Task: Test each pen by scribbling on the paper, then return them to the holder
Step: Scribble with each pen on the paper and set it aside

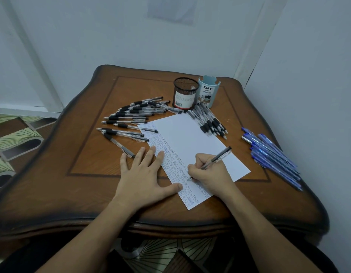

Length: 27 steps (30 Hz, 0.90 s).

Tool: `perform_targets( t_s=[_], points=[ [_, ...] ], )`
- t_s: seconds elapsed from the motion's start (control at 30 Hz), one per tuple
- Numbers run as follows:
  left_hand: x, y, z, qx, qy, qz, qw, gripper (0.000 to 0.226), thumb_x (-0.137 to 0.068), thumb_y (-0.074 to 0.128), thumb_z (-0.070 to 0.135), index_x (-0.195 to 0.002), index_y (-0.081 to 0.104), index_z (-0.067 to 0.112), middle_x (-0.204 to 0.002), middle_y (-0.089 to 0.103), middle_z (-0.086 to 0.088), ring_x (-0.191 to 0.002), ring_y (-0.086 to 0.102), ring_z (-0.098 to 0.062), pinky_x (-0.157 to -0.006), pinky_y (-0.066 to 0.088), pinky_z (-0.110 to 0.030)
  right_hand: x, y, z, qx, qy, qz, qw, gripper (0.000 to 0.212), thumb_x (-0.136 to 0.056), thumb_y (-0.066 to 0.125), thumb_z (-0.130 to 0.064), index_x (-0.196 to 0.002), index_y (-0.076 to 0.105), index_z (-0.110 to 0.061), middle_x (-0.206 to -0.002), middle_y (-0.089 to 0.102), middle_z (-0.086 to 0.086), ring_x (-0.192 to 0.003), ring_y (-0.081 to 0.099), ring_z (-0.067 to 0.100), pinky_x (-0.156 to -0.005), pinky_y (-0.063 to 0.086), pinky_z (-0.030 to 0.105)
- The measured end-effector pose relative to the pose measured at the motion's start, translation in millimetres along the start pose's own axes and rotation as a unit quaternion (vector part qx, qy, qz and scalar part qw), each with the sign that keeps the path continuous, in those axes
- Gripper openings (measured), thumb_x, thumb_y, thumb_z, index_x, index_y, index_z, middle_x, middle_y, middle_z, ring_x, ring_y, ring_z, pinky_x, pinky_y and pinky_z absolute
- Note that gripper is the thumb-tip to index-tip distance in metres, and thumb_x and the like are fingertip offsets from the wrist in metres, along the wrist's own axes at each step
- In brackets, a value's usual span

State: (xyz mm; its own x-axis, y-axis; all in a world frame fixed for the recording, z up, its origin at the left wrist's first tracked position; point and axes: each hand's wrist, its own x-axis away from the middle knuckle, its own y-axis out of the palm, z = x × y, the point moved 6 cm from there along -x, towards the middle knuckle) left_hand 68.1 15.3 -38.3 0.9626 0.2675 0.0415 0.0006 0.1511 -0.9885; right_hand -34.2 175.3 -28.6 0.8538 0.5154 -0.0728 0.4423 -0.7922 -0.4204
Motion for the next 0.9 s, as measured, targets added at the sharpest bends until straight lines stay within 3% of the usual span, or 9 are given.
perform_targets(
  t_s=[0.27,0.73,0.9],
  points=[
    [-0.4,0.6,-0.1,0.007,-0.001,0.001,1.0,0.114,-0.059,0.003,0.097,-0.155,0.005,0.037,-0.165,-0.001,0.008,-0.151,-0.008,-0.017,-0.116,-0.007,-0.062,-0.5,-0.9,-1.2,0.001,0.003,0.005,1.0,0.047,-0.082,0.067,-0.001,-0.054,0.034,-0.017,-0.048,0.034,-0.01,-0.047,0.045,0.004,-0.052,0.037,0.027],
    [-0.7,0.8,-0.4,0.008,0.0,-0.006,1.0,0.114,-0.058,0.003,0.097,-0.155,0.003,0.038,-0.164,-0.003,0.008,-0.15,-0.009,-0.018,-0.115,-0.009,-0.061,-0.5,-2.7,-0.7,0.015,0.004,0.007,1.0,0.048,-0.081,0.067,-0.003,-0.049,0.035,-0.02,-0.047,0.037,-0.009,-0.053,0.044,0.012,-0.054,0.036,0.032],
    [-0.6,0.3,-0.4,0.008,-0.002,-0.004,1.0,0.114,-0.058,0.002,0.097,-0.155,0.003,0.038,-0.165,-0.002,0.008,-0.15,-0.009,-0.017,-0.116,-0.009,-0.061,1.0,-0.1,-2.1,0.001,-0.003,-0.001,1.0,0.041,-0.078,0.066,-0.013,-0.051,0.035,-0.02,-0.049,0.035,-0.009,-0.054,0.042,0.013,-0.055,0.036,0.032]
  ],
)
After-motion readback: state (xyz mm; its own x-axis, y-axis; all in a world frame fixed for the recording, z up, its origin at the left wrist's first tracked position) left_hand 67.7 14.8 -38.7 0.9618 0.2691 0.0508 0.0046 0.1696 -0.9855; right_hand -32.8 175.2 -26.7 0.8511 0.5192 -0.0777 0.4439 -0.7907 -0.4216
